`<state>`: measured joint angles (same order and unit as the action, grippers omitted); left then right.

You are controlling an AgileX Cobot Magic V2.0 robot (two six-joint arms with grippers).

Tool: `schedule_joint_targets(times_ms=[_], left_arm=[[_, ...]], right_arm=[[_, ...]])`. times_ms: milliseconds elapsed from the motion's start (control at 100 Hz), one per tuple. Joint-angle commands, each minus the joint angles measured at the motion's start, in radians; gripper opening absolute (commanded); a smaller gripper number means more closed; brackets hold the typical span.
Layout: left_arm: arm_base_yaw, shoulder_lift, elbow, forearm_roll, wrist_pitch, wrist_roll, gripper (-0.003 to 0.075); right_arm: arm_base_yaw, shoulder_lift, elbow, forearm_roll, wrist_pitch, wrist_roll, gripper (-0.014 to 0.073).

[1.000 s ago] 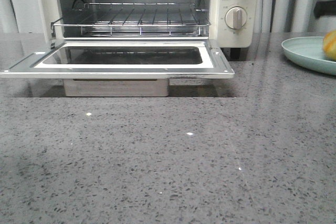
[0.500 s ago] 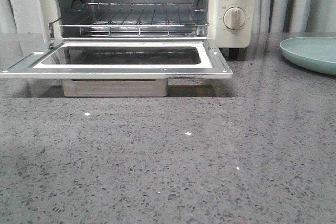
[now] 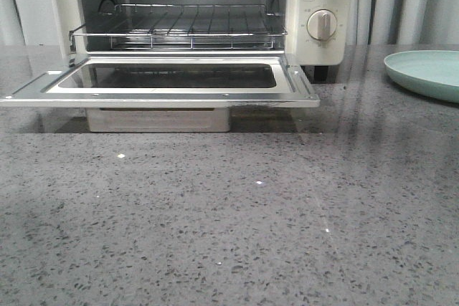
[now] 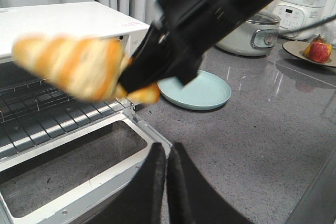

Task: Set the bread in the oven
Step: 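Carry the croissant with the right gripper into the open oven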

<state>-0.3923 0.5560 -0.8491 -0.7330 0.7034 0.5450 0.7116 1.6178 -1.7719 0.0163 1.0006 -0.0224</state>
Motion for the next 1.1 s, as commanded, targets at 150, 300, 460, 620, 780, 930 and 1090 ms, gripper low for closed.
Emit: schedule_joint_targets(times_ms=[150, 300, 460, 620, 780, 930, 1090], left_arm=[[0.002, 0.002, -0.034, -0.031, -0.062, -0.01, -0.0022], [0.002, 0.002, -0.034, -0.031, -0.062, -0.01, -0.0022], [0.002, 0.002, -0.034, -0.031, -0.06, -0.01, -0.0022], [0.002, 0.002, -0.034, -0.031, -0.057, -0.01, -0.0022], [0.002, 0.002, -0.034, -0.031, -0.057, -0.01, -0.0022], [0.002, 0.002, -0.034, -0.031, -0.057, -0.01, -0.0022], [0.002, 0.002, -0.034, -0.031, -0.056, -0.01, -0.0022]], right_arm=[[0.001, 0.074, -0.03, -0.048, -0.046, 0.007, -0.0067], [-0.004, 0.112, -0.032, -0.19, -0.132, 0.129, -0.0066], [-0.02, 0.128, -0.032, -0.262, -0.198, 0.185, -0.0066], [-0.061, 0.145, -0.032, -0.272, -0.192, 0.201, -0.0066], [-0.11, 0.157, -0.032, -0.276, -0.207, 0.227, -0.0066], [-0.119, 0.171, -0.032, -0.286, -0.275, 0.227, -0.0066], [-0.119, 0.19, -0.032, -0.286, -0.335, 0.227, -0.0066]])
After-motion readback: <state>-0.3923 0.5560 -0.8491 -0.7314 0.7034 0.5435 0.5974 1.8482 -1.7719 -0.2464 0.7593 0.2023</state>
